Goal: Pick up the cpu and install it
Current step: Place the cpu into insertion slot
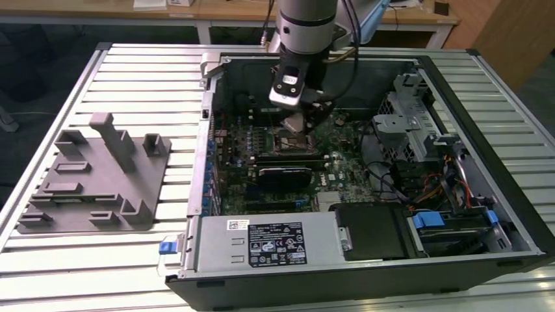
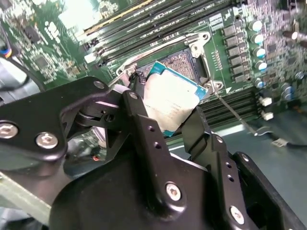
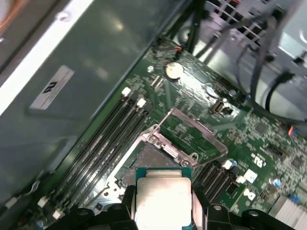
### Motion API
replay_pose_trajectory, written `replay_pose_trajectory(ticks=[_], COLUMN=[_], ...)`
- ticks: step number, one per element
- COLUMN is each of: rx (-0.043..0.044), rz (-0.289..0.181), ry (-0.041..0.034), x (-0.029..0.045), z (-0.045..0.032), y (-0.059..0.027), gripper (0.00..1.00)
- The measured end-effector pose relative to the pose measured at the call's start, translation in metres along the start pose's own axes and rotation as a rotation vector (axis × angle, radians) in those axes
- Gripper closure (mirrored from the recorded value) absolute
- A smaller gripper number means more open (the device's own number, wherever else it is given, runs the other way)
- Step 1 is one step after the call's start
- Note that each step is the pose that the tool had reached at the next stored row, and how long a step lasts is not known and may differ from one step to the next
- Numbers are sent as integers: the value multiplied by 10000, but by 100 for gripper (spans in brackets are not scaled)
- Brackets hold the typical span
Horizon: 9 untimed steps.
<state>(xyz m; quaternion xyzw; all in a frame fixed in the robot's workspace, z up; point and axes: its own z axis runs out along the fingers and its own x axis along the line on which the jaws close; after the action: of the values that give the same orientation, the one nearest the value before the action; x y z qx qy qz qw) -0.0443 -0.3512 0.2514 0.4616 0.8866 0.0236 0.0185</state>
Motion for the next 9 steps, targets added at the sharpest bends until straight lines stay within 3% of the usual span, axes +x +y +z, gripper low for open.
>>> replay_pose_trajectory(ticks=[9], rx=[18], rz=[1644], ry=[-97], x=[0], z=[17], y=[-1], gripper=[45])
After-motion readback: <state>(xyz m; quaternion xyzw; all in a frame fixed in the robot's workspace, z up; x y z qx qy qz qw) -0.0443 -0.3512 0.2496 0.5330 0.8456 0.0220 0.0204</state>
